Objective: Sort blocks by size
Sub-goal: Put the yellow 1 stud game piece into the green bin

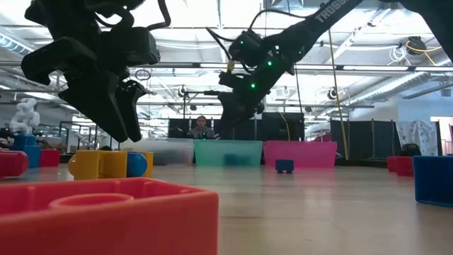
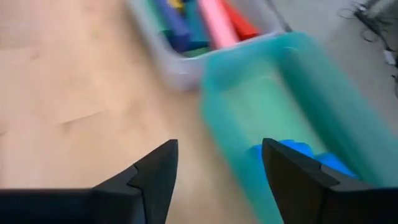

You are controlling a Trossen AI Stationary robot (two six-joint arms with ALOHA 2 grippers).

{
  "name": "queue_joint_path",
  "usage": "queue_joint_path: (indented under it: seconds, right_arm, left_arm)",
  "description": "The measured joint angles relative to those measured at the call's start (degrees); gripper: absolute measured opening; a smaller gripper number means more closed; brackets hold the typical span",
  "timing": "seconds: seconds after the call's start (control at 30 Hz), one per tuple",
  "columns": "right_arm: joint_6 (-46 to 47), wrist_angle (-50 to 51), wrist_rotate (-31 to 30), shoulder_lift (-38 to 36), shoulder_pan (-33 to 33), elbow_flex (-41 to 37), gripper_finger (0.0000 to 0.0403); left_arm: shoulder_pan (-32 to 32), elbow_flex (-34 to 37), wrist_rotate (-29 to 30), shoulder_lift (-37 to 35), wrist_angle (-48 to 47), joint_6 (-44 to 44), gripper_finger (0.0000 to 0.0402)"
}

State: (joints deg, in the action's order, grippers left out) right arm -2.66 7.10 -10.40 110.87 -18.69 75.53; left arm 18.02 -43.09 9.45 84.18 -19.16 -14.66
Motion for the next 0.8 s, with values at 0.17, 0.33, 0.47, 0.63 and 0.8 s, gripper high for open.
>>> queue_joint_path:
  seconds: [0.17,0.33,0.47,0.63,0.8]
  right_arm:
    - [0.9,4.4,1.4,0.0,3.9,0.0,0.0211]
    - [2.0,7.2,1.8,-0.4,7.8,0.0,0.0211]
    - [2.9,10.4,1.5,-1.7,10.8,0.0,0.0210]
    - [4.2,8.9,-0.5,-5.3,13.4,-4.2,0.0210]
    - [7.8,0.0,-0.4,-12.8,14.9,-16.1,0.0210]
  left_arm:
    - [0.0,0.0,0.0,0.0,0.0,0.0,0.0202]
    - [0.0,0.0,0.0,0.0,0.2,-0.3,0.0202]
    - [0.0,0.0,0.0,0.0,0.2,-3.1,0.0202]
    - [0.0,0.0,0.0,0.0,0.0,-4.5,0.0202]
    - [0.1,-0.1,0.0,0.0,-0.2,-4.6,0.0202]
